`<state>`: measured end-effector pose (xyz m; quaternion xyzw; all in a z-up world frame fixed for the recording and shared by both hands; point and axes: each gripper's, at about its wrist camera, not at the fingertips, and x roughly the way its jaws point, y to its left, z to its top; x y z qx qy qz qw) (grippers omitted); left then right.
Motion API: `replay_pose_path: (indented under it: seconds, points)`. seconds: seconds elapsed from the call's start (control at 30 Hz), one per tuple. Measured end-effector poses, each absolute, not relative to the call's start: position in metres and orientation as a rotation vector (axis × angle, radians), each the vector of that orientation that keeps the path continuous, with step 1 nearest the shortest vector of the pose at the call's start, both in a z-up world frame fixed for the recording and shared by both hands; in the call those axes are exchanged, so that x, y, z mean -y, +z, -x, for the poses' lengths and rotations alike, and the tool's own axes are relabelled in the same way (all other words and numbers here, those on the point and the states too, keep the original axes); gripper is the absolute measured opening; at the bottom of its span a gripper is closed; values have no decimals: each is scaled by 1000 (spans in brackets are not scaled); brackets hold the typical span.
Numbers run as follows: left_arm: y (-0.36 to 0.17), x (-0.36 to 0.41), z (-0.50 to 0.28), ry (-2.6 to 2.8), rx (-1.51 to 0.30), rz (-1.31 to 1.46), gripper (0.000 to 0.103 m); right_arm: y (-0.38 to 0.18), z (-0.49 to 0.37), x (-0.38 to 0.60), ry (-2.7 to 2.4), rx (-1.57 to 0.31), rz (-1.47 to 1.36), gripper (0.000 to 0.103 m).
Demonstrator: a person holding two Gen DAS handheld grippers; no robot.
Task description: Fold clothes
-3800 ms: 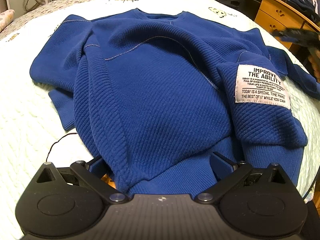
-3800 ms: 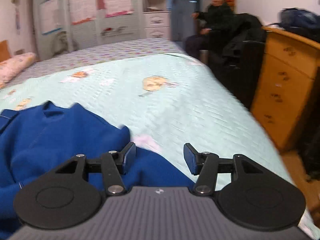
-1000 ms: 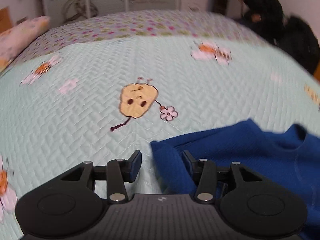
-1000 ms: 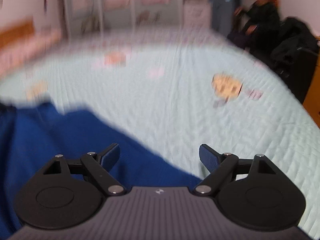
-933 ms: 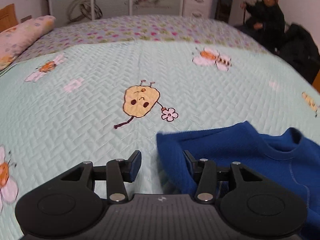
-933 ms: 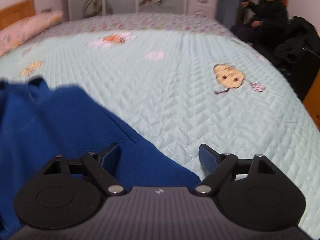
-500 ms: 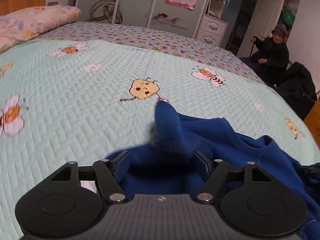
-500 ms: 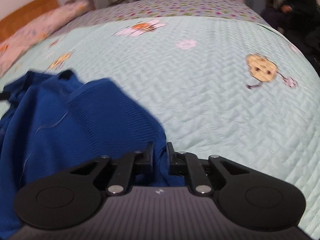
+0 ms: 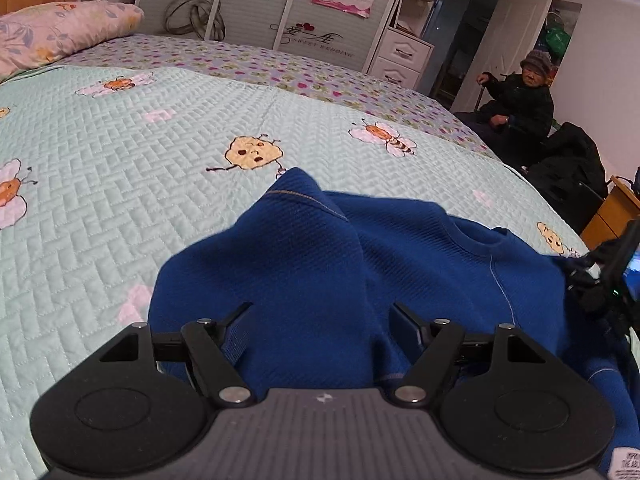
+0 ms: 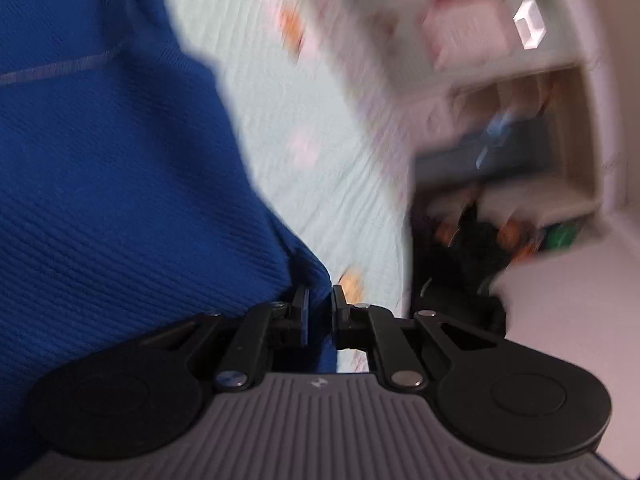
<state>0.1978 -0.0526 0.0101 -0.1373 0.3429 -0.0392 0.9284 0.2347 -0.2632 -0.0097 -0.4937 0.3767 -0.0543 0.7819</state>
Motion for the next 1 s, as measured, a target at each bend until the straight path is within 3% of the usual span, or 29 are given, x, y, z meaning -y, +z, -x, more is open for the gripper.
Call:
replay_pose_path:
  seconds: [0.13,0.27,0.33,0.37,0.4,0.47,0.6,0.67,0.83,1.0]
  points:
    - [5,52,-197,-103,-724,274,75,-7,-231,280,-93,-807,785,15]
    - [22,54,-204,-135,-690,245,75,26,-209,305,-102,-747,410,40]
    - [36,60,-211,-159,-653,213,75,48,-179,317,-149,-628,178,43]
    - [44,65,-217,-170,-631,188,78,56,-160,321,-159,-554,42,53]
    - [51,72,-227,-184,-614,160,81,61,-134,327,-140,-461,-143,70]
    - [60,89,-251,-198,-609,90,81,52,-93,340,-95,-316,-461,90]
    - [67,124,-316,-247,-649,14,81,-15,-50,353,-90,-233,-832,88]
    - [65,137,-353,-253,-694,-2,81,-25,-44,345,-84,-202,-790,84]
    - [52,174,-425,-151,-772,-221,77,-34,-46,338,-67,-227,-730,87]
    - [25,206,-452,-155,-839,-379,73,-35,-32,346,-47,-203,-769,87]
